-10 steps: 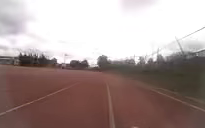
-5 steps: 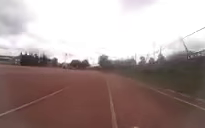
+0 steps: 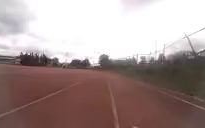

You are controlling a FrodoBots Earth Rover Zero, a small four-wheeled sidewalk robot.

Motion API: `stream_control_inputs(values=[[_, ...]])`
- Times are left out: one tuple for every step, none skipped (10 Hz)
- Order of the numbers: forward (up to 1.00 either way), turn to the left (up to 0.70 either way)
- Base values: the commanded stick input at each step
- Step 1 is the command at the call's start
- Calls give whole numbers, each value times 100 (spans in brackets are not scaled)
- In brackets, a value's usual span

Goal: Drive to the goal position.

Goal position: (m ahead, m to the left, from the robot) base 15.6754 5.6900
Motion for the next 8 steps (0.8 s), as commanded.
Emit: stream_control_inputs(values=[[70,0],[70,0],[70,0],[70,0],[70,0],[70,0],[70,0],[70,0]])
